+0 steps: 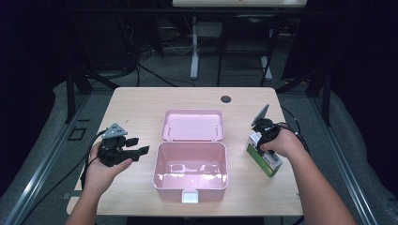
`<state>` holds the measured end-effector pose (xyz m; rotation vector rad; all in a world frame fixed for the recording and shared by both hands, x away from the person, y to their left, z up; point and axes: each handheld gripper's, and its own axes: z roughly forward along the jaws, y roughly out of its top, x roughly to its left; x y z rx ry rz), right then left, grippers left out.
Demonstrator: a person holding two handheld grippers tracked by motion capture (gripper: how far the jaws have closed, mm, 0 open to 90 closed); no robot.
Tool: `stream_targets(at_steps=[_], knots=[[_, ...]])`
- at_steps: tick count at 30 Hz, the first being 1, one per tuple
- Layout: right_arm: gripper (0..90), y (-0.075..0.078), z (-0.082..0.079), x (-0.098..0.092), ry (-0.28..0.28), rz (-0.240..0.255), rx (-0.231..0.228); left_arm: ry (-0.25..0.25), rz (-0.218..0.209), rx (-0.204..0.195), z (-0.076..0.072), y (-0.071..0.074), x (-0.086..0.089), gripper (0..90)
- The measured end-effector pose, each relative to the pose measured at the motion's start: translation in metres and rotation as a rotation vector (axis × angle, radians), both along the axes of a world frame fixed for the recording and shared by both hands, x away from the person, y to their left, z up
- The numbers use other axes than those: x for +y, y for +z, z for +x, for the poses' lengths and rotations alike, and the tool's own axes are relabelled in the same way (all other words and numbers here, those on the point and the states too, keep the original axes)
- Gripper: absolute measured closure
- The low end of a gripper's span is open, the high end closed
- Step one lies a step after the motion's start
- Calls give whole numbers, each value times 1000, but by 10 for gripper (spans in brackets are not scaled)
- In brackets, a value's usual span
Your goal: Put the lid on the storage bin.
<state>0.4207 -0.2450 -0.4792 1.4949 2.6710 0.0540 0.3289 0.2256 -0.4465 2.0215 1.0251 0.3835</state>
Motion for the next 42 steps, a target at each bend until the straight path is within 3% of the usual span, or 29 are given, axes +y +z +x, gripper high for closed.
stream_targets(at_steps=[14, 24, 32, 38, 42], knots=[[601, -4, 1, 0, -11, 7, 19, 6, -4, 0, 0, -1, 0, 435], [613, -4, 1, -1, -38, 18, 25, 11, -2, 0, 1, -2, 0, 435], [615, -4, 2, -2, -23, 19, 29, 21, 4, 1, 2, -3, 1, 442], [615, 1, 0, -2, -18, 25, 27, 36, 14, -1, 3, -3, 1, 451], [615, 7, -2, -1, -14, 23, 24, 30, -5, 15, 3, -3, 2, 449]])
